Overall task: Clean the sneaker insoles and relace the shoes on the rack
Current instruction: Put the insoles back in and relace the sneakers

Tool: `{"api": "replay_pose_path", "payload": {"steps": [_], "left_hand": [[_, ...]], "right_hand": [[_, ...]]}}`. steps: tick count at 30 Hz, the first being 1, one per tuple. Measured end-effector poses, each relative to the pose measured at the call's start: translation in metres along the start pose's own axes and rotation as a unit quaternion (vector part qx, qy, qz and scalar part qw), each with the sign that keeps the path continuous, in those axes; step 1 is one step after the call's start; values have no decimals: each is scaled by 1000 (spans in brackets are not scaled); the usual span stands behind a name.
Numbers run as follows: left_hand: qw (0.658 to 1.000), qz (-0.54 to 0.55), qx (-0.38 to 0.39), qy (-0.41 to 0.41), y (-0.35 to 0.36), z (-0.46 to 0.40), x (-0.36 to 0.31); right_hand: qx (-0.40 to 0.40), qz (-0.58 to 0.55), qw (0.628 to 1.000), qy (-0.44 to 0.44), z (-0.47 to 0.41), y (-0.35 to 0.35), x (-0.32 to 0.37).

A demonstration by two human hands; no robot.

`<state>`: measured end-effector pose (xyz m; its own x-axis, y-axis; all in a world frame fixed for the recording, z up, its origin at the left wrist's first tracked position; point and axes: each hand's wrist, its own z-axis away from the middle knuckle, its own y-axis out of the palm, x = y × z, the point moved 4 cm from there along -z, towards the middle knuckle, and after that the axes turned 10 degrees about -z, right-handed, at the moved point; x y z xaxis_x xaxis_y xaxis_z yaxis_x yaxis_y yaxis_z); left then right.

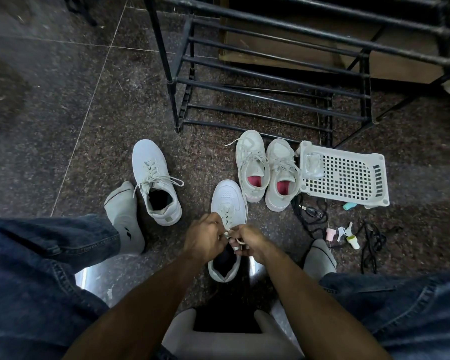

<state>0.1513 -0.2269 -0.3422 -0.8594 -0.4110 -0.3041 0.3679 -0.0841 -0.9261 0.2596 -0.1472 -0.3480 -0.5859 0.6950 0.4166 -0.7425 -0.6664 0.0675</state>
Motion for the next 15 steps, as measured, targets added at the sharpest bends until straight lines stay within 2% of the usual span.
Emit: {"api": "replay_pose_path", "payload": {"steps": [2, 4, 7, 10, 11, 13, 15], "left_hand": [[1000, 5, 2, -11, -1, 0, 1], [996, 72, 21, -44, 2, -3, 6], [960, 217, 122, -126, 10, -9, 12], [942, 238, 174, -158, 10, -13, 20], [943, 234, 175, -156, 10, -13, 24], [947, 212, 180, -160, 10, -11, 32], [947, 190, 202, -164, 12, -6, 38]], "right_hand": [[-4, 7, 1000, -4, 1, 1, 2], [-12, 14, 1000, -12, 2, 1, 3], [-23, 46, 998, -46, 3, -2, 7], [-30, 123, 985, -116, 0, -6, 14], [-50, 200, 968, -146, -2, -12, 18], [-104, 370, 905, -181, 0, -24, 25], [-149, 474, 846, -193, 8, -33, 28]]}}
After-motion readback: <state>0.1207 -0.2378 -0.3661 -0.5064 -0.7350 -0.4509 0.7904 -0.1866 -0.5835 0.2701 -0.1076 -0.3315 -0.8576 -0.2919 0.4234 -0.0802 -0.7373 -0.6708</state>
